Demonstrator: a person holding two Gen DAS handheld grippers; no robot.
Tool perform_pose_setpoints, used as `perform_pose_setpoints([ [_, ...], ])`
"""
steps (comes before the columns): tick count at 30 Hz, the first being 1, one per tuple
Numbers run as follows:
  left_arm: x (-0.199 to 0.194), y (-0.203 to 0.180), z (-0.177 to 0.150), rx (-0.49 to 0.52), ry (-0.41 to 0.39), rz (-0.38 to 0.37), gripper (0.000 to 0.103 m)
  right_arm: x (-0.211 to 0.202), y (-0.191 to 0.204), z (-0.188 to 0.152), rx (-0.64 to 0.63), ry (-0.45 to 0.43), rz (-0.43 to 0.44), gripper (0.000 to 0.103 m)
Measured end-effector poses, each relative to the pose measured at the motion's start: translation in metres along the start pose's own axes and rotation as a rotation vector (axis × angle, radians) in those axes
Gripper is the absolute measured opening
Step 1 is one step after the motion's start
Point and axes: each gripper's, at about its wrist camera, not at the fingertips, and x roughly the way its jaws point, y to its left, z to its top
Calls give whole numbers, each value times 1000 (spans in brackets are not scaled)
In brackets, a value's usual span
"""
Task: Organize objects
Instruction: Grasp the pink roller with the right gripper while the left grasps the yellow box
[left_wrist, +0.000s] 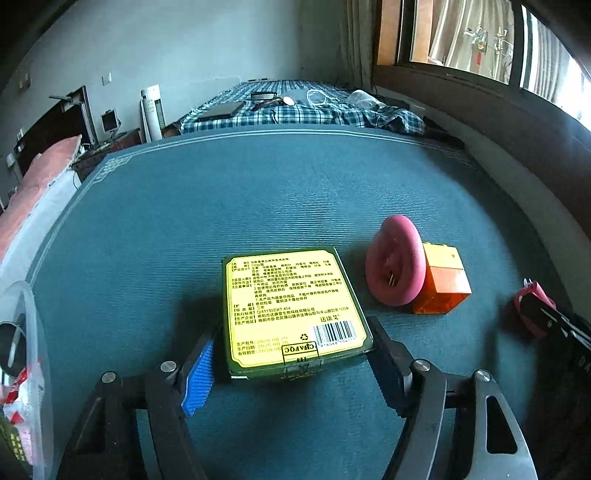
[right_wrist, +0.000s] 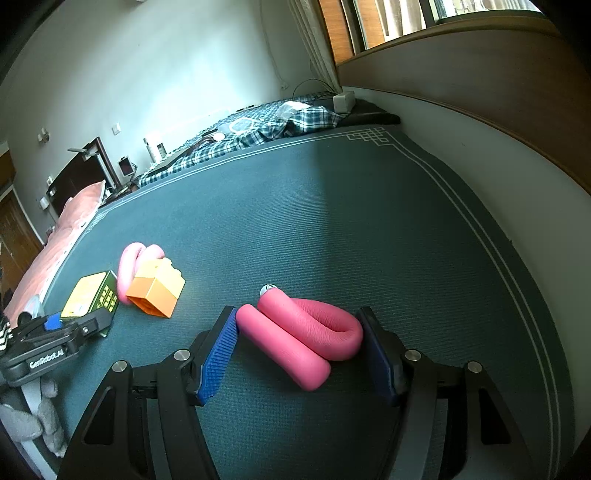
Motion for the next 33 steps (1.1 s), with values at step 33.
perform_pose_setpoints([
  [33,-6,15,-24,-40,48,29,70,0,1,-1,-4,0,2,66],
])
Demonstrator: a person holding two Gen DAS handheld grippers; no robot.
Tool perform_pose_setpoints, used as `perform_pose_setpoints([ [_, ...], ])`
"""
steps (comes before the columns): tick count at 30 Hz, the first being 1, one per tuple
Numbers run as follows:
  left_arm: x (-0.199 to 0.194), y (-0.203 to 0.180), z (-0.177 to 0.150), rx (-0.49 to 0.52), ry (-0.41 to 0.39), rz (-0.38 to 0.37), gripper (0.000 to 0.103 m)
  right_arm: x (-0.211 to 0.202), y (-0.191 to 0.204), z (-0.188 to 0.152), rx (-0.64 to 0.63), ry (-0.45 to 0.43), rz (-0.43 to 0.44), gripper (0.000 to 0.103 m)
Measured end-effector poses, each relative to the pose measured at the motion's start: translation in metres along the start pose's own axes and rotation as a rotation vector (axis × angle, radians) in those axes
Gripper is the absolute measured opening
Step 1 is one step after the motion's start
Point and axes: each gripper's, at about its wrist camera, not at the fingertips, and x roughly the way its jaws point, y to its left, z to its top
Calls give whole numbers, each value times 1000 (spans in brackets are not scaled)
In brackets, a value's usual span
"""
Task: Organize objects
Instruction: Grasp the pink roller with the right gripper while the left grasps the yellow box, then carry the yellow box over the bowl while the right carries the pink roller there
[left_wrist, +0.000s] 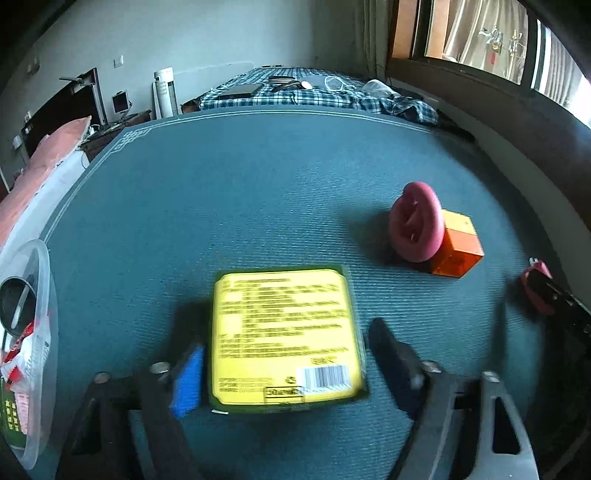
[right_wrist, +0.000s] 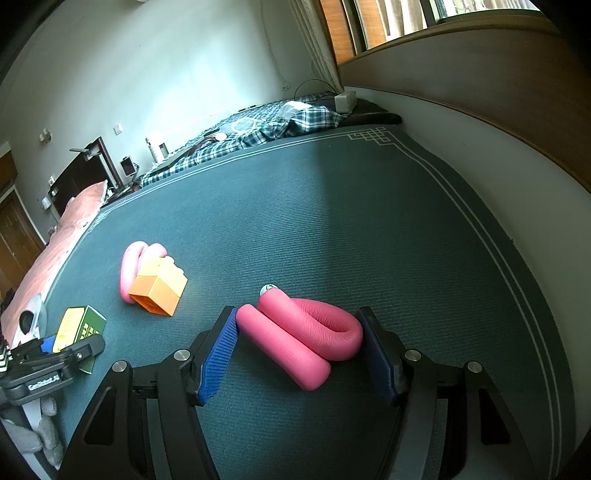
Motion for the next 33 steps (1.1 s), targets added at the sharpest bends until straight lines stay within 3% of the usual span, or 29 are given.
perform_pose_setpoints([
  [10,-21,4,-7,43,-53,5,70,-5,7,-5,3,0,-10,65],
  [20,-51,21,-13,25,-101,-14,70,-15,22,-24,8,15,2,65],
  [33,-81,54,-25,15,-170,32,70,-37,52,-57,27,28,30,65],
])
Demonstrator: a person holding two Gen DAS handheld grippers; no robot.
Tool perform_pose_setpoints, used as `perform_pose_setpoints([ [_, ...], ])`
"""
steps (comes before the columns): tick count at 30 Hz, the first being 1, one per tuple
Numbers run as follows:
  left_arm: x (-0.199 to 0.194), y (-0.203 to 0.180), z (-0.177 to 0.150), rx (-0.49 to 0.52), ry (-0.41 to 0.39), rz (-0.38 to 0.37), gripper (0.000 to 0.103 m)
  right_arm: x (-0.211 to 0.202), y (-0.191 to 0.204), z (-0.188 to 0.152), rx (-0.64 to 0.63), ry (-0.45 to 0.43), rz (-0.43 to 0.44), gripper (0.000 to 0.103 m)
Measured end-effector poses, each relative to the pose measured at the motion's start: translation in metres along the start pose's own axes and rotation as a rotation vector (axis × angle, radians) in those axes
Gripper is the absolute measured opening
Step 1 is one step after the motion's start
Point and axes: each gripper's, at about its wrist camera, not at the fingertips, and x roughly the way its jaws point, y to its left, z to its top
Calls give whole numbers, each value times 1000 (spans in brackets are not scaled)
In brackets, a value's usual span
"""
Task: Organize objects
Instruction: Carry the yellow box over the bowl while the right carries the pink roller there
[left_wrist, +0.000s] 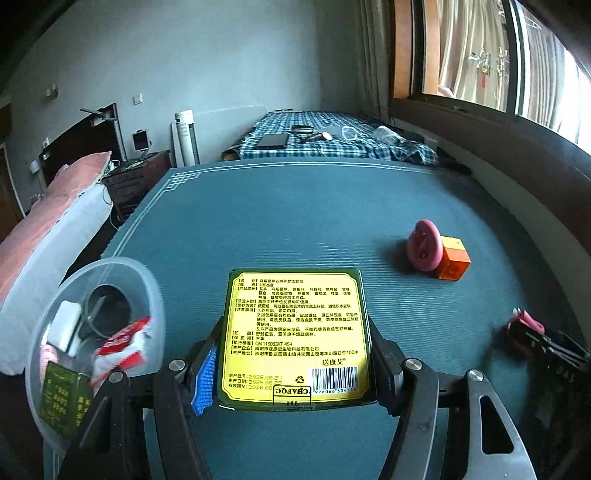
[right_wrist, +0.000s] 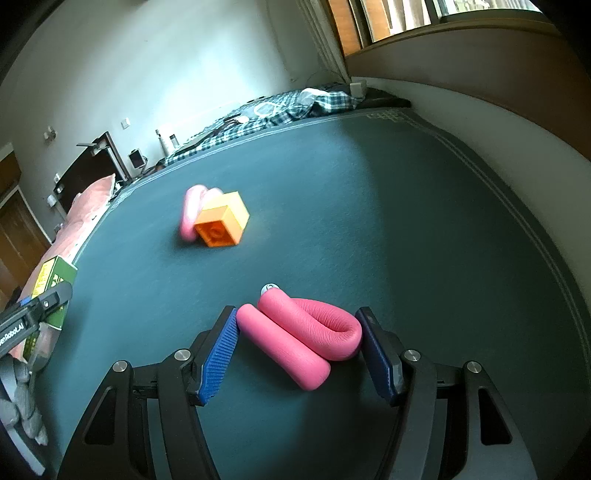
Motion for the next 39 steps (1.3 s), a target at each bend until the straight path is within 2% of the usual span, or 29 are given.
perform_pose_setpoints([
  [14,-21,57,-6,-68,-44,45,70,-13,52,-6,36,6,120,65],
  [31,-33,155,-10,-192,-63,73,70,-11,156,10,-79,-7,248,65],
  [39,-33,213,-20,-300,-45,93,70,-4,205,15,-147,-5,312,65],
])
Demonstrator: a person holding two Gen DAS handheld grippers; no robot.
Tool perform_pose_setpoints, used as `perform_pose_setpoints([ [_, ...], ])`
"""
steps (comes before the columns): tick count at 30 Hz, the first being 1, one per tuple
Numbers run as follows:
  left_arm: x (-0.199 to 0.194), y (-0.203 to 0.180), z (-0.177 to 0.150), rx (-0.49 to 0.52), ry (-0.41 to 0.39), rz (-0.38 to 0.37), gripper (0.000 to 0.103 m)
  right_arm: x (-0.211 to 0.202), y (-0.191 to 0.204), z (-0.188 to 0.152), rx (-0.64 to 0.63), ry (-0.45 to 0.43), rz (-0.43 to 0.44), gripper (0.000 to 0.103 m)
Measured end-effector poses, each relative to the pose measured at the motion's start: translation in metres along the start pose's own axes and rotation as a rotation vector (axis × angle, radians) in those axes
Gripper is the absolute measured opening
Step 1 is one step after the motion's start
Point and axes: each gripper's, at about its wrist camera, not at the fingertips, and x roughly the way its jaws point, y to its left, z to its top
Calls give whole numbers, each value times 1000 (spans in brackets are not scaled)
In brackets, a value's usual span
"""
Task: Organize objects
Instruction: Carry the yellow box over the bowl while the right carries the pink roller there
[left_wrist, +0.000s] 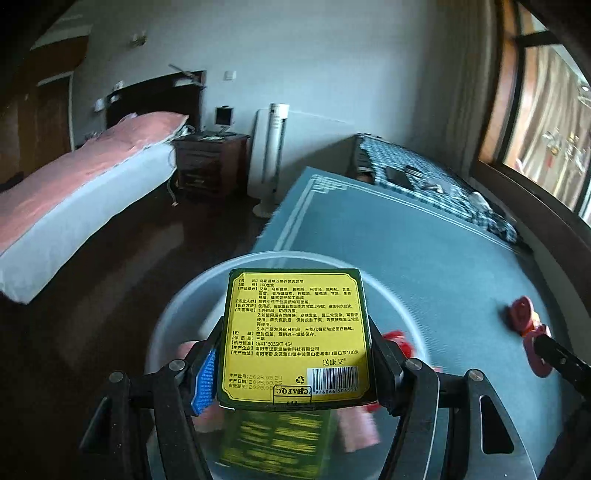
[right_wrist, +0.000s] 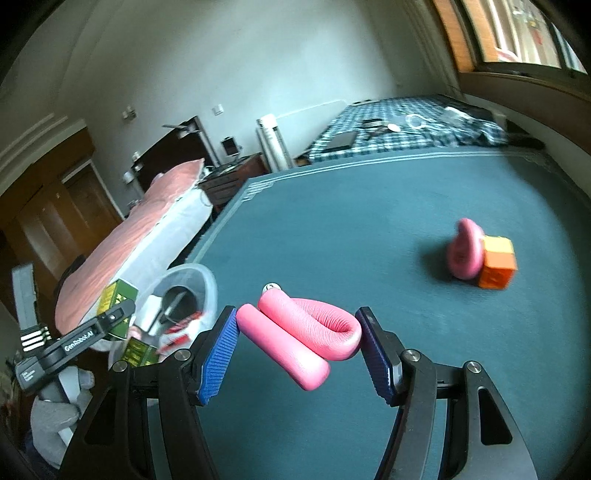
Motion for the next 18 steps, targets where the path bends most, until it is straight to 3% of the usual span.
perform_pose_setpoints([
  [10,10,32,-2,-48,37,5,70,27,60,13,-89,11,105,65],
  [14,11,39,-4,-76,43,-10,89,34,81,10,-126,19,132,65],
  [18,9,48,-5,-102,38,-16,90,41,100,6,-159,30,154,65],
])
